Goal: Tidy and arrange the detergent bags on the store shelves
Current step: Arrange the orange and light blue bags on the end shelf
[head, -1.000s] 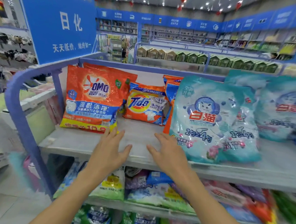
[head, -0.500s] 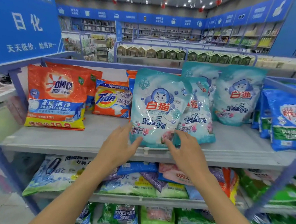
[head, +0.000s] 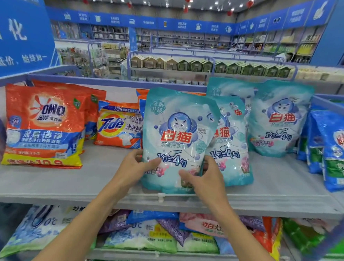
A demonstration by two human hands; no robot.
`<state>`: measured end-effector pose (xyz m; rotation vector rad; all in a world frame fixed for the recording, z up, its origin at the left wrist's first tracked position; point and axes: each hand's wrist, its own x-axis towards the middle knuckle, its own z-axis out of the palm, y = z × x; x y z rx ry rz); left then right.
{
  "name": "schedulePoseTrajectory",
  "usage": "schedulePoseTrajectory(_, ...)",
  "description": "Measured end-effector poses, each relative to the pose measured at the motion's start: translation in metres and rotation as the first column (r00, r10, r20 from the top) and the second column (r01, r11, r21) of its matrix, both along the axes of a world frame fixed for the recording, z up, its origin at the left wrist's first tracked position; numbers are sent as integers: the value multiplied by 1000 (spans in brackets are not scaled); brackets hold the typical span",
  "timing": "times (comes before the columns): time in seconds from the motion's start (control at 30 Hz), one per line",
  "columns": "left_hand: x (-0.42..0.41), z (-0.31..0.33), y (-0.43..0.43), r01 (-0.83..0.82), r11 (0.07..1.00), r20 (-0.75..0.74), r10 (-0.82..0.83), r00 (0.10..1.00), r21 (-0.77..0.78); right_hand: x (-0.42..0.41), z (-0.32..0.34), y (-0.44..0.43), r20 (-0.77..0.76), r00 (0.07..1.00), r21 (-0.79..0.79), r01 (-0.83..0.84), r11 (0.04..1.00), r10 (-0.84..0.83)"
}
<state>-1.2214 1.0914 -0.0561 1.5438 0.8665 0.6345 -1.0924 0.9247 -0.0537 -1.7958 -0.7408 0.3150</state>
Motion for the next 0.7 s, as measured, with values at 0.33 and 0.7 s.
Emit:
schedulePoseTrajectory(0.33, 21, 33, -31, -16, 996, 414, 50, 909, -85, 43, 24, -2, -273, 914, 456, -152, 877, 301)
schedulePoseTrajectory(0.7, 146, 54, -148, -190, 981, 365, 190, 911, -35, 155, 52, -97, -331, 909, 491, -62, 869, 252)
